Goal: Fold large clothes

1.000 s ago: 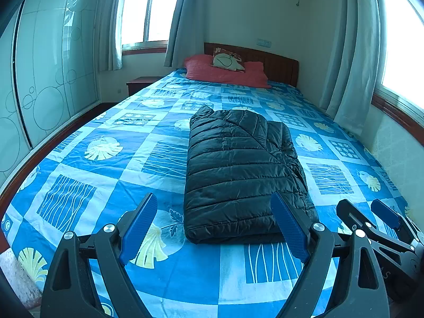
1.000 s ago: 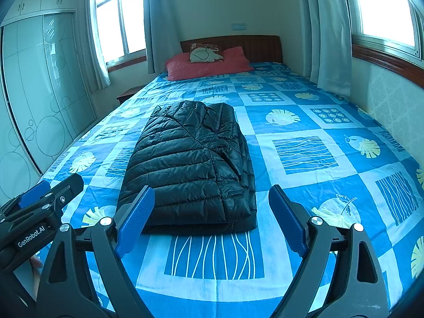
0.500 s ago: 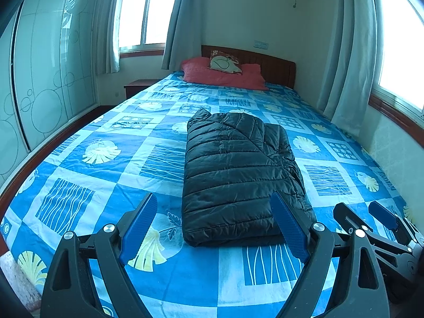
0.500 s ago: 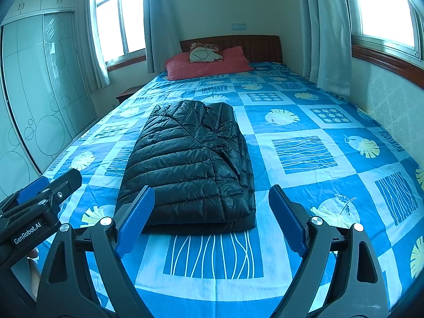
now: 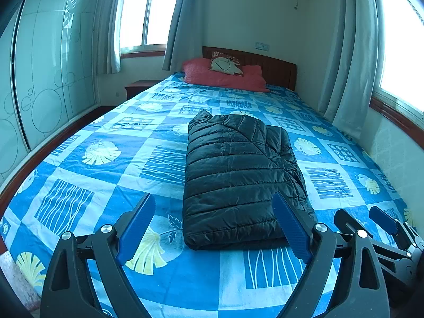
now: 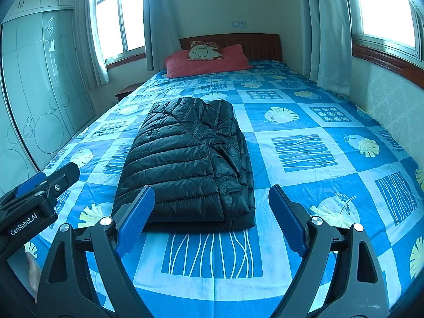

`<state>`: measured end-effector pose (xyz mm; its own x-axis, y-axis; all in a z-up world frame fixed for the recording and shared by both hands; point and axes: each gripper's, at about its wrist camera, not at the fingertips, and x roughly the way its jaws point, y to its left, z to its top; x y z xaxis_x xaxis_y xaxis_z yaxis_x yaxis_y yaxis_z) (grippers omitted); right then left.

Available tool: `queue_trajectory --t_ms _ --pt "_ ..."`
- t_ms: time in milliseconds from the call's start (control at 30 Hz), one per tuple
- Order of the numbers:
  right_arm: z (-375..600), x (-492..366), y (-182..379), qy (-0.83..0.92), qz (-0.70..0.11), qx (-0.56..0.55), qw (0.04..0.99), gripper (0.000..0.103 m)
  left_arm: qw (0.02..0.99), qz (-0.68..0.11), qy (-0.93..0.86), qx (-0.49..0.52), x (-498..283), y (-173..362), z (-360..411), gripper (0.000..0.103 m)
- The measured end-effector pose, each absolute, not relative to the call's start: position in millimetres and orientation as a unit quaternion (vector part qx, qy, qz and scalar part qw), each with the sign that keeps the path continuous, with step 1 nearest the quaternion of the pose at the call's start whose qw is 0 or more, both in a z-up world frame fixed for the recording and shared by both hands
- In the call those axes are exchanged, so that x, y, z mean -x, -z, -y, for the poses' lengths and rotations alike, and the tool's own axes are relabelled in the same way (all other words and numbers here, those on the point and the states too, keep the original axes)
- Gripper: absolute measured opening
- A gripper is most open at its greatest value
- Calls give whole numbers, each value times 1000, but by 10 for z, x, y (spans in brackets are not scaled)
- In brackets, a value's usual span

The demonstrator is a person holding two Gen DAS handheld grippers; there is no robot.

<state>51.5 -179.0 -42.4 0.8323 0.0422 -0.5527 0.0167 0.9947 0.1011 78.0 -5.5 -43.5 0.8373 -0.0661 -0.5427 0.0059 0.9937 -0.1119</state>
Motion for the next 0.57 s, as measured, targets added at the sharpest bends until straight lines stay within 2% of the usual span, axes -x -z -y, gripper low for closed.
queue_trajectory --t_ms 400,567 --pt "1840 -553 464 -9 -292 -50 955 88 956 -290 -3 53 -873 559 9 90" --pt "2011 -633 563 4 -298 -47 953 88 942 -328 -12 65 -1081 753 -150 90"
